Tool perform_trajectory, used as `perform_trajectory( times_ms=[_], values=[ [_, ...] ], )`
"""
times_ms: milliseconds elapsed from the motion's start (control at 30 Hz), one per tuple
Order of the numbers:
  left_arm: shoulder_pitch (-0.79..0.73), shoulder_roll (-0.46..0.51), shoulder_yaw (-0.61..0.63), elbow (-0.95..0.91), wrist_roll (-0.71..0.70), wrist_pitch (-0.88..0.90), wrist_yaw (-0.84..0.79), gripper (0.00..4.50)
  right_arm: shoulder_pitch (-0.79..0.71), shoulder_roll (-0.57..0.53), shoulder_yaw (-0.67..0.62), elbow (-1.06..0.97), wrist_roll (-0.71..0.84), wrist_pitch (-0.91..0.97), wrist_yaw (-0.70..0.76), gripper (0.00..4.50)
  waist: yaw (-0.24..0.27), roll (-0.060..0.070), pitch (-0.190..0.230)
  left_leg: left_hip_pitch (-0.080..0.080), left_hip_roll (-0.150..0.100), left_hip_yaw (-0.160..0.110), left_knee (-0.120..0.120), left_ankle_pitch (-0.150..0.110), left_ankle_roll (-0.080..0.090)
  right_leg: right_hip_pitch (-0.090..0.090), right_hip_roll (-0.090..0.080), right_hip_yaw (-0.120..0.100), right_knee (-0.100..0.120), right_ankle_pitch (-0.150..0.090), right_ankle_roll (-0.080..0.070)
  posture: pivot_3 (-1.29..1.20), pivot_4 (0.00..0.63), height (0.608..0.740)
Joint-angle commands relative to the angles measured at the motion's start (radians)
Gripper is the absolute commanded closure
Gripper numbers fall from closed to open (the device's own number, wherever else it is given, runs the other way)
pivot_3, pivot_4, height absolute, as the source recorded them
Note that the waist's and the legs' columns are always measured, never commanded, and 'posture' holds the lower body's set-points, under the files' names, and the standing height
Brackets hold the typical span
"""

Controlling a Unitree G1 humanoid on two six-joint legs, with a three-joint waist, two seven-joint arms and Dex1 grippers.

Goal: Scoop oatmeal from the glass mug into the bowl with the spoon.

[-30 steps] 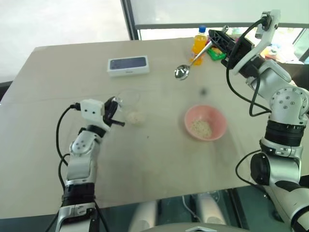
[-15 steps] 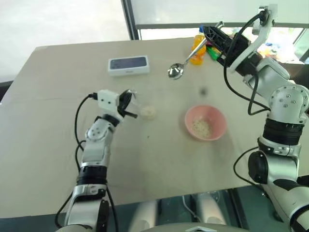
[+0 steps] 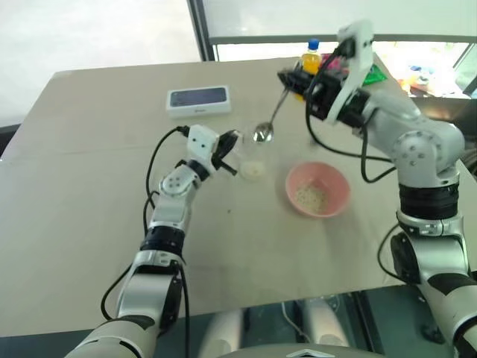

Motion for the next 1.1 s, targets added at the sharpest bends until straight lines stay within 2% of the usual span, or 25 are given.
perform_trajectory(
  times_ms=[33, 233, 333, 500, 667, 833, 1100],
  values=[
    [-0.058, 0.026, 0.005, 0.024, 0.019, -0.069, -0.007, 4.37, 0.016, -0.029, 0.064, -0.062, -0.093, -0.065, 0.068, 4.5, 0.0, 0.0, 0.0, 0.0, 0.0, 0.0, 0.0, 0.0, 0.0, 0.0, 0.0, 0.0, 0.0, 0.0, 0.0, 0.0, 0.15, 0.74],
    [-0.119, 0.025, -0.011, 0.091, 0.05, -0.124, -0.014, 4.37, 0.065, 0.059, 0.093, -0.103, -0.087, 0.016, 0.045, 4.5, -0.001, 0.0, 0.0, 0.0, 0.0, -0.001, 0.0, 0.0, -0.001, 0.0, 0.0, 0.0, 0.0, 0.0, 0.0, 0.0, 0.15, 0.74],
    [-0.123, 0.025, -0.019, 0.105, 0.056, -0.143, -0.019, 4.37, 0.086, 0.123, 0.034, -0.106, -0.032, 0.105, -0.009, 4.5, -0.001, 0.0, 0.0, 0.0, 0.0, -0.001, 0.0, 0.001, -0.001, 0.0, 0.0, 0.0, 0.0, 0.0, 0.0, 0.0, 0.15, 0.74],
    [-0.111, 0.011, -0.015, 0.106, 0.05, -0.147, -0.018, 4.37, 0.104, 0.131, 0.033, -0.11, -0.08, 0.103, -0.016, 4.5, 0.001, 0.0, 0.0, 0.0, 0.0, -0.002, 0.0, 0.001, -0.001, 0.0, 0.0, -0.001, 0.001, 0.0, 0.0, 0.0, 0.15, 0.74],
    [-0.094, -0.001, -0.019, 0.105, 0.049, -0.152, -0.021, 4.37, 0.111, 0.205, -0.044, -0.124, -0.017, 0.204, -0.079, 4.5, 0.0, 0.0, 0.0, 0.0, 0.0, -0.002, 0.0, 0.001, -0.001, 0.0, 0.0, -0.001, 0.001, 0.0, 0.0, 0.0, 0.15, 0.74],
    [-0.095, -0.003, -0.017, 0.107, 0.047, -0.152, -0.024, 4.37, 0.143, 0.194, 0.007, -0.149, -0.089, 0.156, -0.07, 4.5, -0.001, 0.0, 0.0, 0.0, 0.0, -0.002, 0.0, 0.001, -0.001, 0.0, 0.0, -0.001, 0.001, 0.0, 0.0, 0.0, 0.15, 0.74],
    [-0.094, -0.006, -0.019, 0.097, 0.044, -0.156, -0.031, 4.37, 0.176, 0.223, 0.041, -0.182, -0.098, 0.165, -0.066, 4.5, -0.001, 0.0, 0.0, 0.0, 0.0, -0.002, 0.001, 0.001, -0.001, 0.0, 0.0, -0.001, 0.001, 0.0, 0.0, 0.0, 0.15, 0.74]
  ],
)
